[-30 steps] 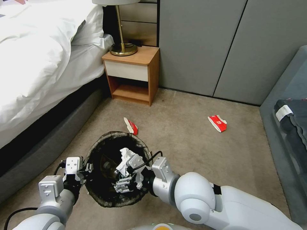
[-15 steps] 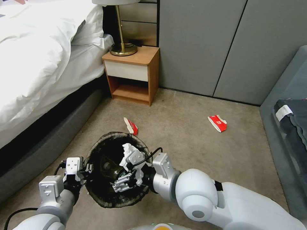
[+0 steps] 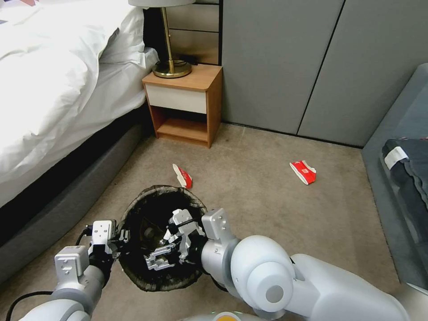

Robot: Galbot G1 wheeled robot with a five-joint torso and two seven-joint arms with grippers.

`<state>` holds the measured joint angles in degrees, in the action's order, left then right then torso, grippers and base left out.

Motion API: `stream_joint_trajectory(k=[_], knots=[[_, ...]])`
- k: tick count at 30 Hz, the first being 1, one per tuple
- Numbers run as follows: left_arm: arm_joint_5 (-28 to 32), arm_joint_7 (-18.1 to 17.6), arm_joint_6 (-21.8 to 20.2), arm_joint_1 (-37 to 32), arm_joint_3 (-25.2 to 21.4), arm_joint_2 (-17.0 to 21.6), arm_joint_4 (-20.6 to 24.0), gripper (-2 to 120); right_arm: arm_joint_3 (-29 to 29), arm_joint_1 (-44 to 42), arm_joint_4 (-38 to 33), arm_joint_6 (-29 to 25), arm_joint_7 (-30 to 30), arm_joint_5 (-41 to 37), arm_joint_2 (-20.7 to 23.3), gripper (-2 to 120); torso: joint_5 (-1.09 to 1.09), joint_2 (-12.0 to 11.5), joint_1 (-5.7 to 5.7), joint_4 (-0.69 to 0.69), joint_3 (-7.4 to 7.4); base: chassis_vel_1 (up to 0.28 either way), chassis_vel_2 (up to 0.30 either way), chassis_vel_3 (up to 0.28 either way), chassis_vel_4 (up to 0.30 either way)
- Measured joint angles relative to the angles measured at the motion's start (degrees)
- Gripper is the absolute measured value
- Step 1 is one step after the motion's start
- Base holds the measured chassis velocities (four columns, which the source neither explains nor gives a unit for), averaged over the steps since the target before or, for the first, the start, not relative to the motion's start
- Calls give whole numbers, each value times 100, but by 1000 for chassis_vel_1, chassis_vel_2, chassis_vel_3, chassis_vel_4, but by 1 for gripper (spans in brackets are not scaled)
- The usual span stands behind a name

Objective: Pick up the trash bin, then pick up the garbage from the floor and place it into the trash bin.

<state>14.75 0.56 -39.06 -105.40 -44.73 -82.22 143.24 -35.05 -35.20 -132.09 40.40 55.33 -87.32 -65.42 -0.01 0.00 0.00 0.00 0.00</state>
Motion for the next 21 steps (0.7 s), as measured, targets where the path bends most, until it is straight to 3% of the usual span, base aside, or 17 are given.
stream_joint_trajectory(k=[6,13,19,21], knots=[[2,2,-7,21,0,1,0,0,-21,51,42,-6,519,-466,-237,100,1,0,0,0,0,0,0,0,0],[13,4,-11,43,-1,16,0,0,-15,26,73,-34,577,-509,-264,100,1,0,0,0,0,0,0,0,0],[19,6,-11,62,-3,25,0,0,61,-14,85,-51,462,-316,-255,100,1,0,0,1,0,0,0,0,0],[20,6,-11,73,-3,27,0,0,176,-53,85,-134,31,281,-129,100,1,0,0,1,0,0,0,0,0]])
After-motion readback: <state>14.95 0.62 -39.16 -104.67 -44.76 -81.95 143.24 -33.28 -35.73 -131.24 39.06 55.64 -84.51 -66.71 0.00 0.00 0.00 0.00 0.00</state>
